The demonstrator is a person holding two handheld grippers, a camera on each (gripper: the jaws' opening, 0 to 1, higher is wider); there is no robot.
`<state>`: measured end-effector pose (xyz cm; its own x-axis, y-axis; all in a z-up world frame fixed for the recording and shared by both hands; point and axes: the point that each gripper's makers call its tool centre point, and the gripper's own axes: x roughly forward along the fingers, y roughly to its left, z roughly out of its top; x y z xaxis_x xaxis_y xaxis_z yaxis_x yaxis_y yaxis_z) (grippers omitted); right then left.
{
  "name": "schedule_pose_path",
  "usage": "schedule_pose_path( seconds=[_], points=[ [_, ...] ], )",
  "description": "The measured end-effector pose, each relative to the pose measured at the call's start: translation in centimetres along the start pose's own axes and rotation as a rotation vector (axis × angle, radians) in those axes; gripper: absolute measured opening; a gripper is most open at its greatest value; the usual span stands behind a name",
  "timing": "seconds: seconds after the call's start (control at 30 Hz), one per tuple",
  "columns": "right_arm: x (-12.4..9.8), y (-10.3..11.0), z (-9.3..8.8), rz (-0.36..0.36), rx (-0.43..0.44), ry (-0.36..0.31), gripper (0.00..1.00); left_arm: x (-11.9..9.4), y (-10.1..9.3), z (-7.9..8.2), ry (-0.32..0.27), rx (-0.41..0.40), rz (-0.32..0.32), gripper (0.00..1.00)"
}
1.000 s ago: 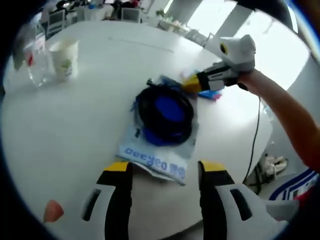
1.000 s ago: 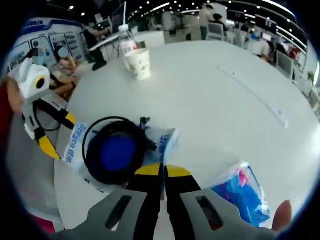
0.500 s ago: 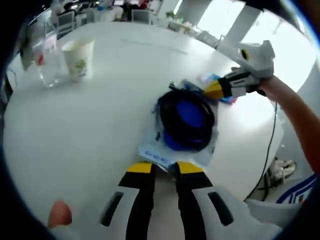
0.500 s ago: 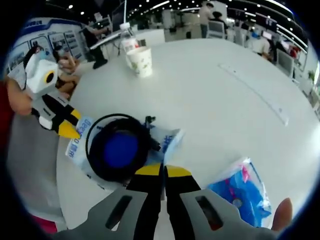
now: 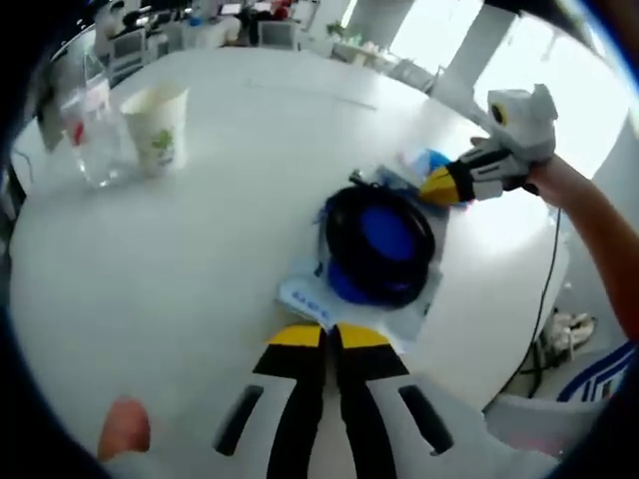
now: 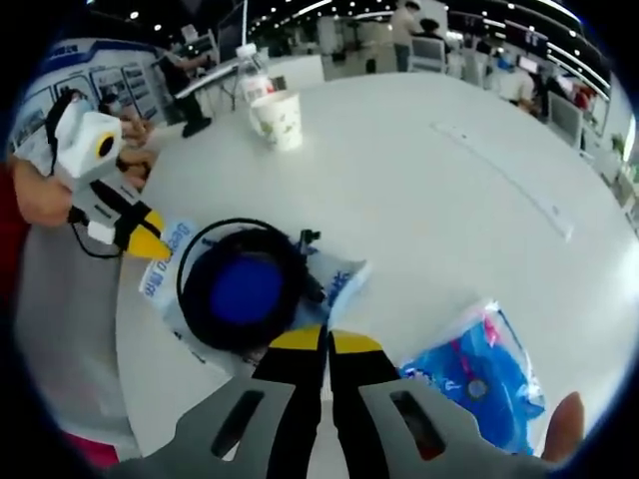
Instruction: Arrange the tabletop items into an orderly group along one side of the table until the central work area is clear of visible clutter.
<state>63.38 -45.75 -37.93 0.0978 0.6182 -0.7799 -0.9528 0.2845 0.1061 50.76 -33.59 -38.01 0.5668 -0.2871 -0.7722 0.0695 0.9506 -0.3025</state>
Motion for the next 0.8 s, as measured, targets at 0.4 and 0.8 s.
schedule_pose_path(
  seconds=[0.4,0.8],
  points=[
    [-1.5,0.7,0.1,-0.043,0.071,-0.04,0.02,-0.2,1.6,2.5,-0.025,0.032,-0.011,0.0],
    [-2.8,1.5,2.3,-0.118,0.137,-0.112,0.02,-0.3,4.1,7.5,-0.055,0.2,0.009,0.0]
  ],
)
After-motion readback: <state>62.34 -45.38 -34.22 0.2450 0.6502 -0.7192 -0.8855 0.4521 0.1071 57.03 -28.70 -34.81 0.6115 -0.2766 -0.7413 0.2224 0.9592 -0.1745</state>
